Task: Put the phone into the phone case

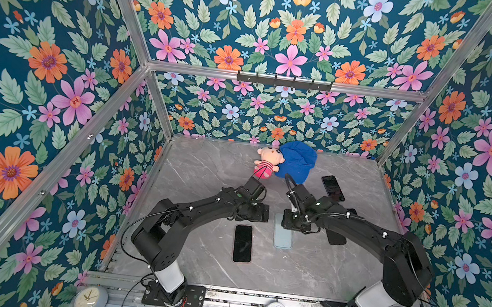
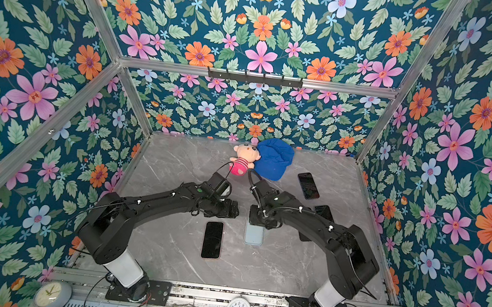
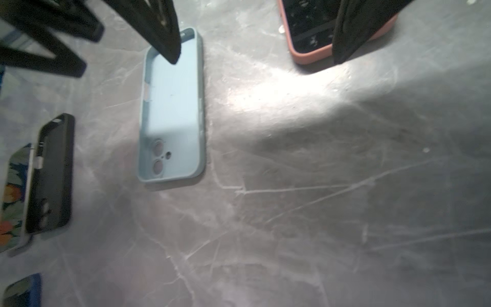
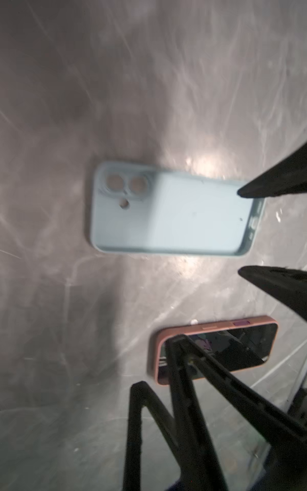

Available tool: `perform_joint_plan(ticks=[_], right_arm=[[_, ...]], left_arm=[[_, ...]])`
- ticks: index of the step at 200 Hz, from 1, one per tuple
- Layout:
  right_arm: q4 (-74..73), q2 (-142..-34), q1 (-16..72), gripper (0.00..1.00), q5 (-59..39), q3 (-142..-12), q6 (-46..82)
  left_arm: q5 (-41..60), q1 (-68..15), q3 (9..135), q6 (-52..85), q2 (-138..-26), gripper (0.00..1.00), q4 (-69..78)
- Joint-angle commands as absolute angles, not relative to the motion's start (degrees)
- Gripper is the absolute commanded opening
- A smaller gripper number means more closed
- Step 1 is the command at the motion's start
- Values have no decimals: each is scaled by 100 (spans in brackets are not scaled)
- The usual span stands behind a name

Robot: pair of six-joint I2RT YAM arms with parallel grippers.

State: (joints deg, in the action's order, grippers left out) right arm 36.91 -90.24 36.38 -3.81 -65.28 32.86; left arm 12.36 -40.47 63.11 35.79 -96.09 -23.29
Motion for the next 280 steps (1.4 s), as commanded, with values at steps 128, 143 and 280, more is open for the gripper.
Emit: perform_joint_plan(ticks=[128,143,280], right_arm=[[3801,-11207,107,81,-203,-8456,132],[3944,-11500,58,87,-199,-8767,-37],[4565,-12971,-39,88,-184,-10196,-207]], left_arm=[[1998,-3869,8559,2865,-11359,96,-2663],[2079,-3834,8648,2865,-11466,96,-2663],[2324,-3764,9009,2883,-11856,96,-2725]])
